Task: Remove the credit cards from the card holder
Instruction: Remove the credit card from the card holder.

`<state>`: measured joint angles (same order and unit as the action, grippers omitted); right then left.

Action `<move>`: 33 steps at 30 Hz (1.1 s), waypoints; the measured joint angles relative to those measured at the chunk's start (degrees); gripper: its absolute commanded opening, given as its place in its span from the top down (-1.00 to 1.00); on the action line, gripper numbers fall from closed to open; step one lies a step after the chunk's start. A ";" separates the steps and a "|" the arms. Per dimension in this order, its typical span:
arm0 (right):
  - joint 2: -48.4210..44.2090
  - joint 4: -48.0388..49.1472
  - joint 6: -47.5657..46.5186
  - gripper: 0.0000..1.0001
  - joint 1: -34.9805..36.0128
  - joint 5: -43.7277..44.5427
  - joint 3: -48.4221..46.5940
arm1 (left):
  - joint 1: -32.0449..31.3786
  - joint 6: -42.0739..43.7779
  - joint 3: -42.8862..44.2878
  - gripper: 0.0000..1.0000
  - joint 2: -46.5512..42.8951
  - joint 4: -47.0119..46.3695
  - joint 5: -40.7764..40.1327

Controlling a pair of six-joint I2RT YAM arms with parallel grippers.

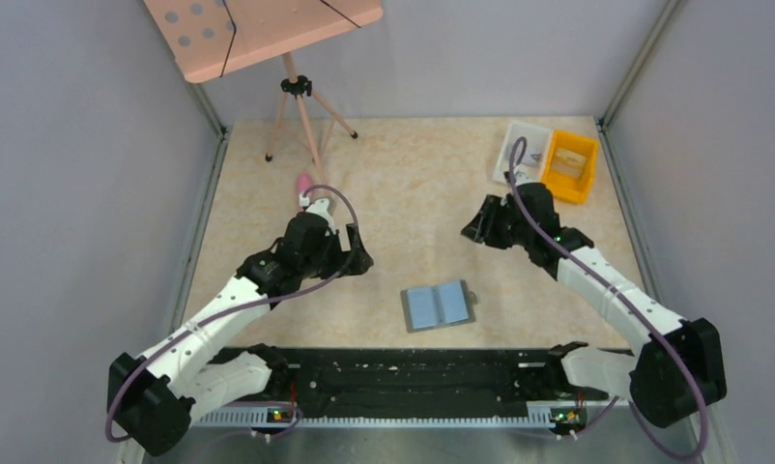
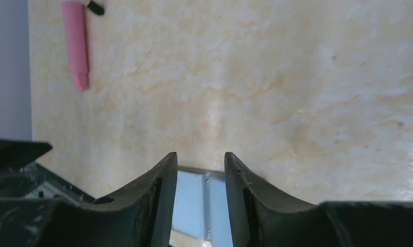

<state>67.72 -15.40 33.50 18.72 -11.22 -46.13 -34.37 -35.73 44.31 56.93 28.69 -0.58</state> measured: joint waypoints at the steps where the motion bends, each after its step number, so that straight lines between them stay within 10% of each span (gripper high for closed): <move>1: -0.90 -0.15 0.17 0.20 1.90 0.42 0.33 | 0.83 -0.20 -0.31 -0.90 -0.11 0.00 0.63; 13: 0.90 -1.22 6.97 -0.04 26.73 12.07 2.67 | 5.44 -3.43 -2.97 -0.89 -2.62 -0.07 2.32; 33: 18.69 -5.86 13.84 -0.33 46.21 31.67 -1.68 | 5.44 -4.98 -8.37 -0.85 -18.45 2.32 -1.49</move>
<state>86.41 -21.26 47.33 64.93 20.45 -47.81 -28.93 -40.71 35.94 38.48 31.00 -2.07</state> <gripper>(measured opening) 0.654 0.929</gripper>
